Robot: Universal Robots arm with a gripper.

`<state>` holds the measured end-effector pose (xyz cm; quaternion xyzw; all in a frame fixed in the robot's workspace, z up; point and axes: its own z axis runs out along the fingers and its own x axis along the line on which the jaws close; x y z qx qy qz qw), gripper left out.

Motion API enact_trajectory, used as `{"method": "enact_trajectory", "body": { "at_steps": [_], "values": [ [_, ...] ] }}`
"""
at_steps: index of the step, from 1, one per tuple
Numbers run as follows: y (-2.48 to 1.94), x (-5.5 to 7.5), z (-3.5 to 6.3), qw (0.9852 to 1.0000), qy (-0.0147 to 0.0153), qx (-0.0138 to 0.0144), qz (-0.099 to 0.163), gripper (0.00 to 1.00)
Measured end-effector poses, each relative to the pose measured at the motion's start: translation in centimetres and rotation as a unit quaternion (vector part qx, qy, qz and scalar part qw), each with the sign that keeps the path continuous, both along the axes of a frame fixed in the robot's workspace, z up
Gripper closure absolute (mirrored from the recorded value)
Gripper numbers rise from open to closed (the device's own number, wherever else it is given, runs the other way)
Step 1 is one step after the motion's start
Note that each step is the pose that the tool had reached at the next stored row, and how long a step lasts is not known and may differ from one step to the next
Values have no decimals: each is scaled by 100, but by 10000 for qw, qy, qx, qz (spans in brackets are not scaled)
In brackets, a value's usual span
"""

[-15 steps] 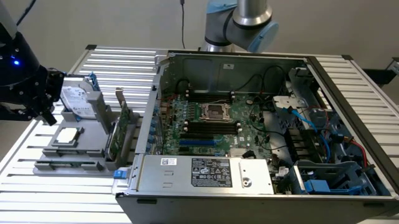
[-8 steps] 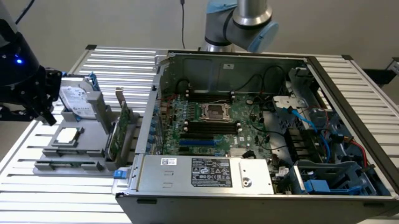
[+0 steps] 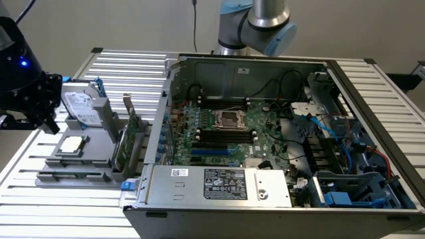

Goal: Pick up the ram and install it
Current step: 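Pick up the ram and move it above insertion slot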

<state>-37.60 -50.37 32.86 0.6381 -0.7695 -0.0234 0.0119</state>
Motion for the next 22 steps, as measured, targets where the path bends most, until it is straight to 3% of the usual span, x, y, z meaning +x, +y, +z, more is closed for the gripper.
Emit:
{"method": "enact_trajectory", "body": {
  "at_steps": [5, 11, 15, 17, 18, 20, 21, 22],
  "values": [
    [0, 0, -1, 9990, -1, 0, 455, 89],
    [0, -1, -4, 9952, -5, 0, 982, 89],
    [-1, -11, -3, 9949, -8, -2, 1006, 88],
    [-1, -11, -4, 9949, -9, -1, 1006, 83],
    [-1, -11, -4, 9949, -9, -1, 1006, 70],
    [-2, -11, -10, 9949, -10, -1, 1006, 70],
    [-7, -11, -29, 9949, -11, -1, 1007, 64],
    [-11, -11, -46, 9949, -9, -1, 1007, 64]
  ]
}}
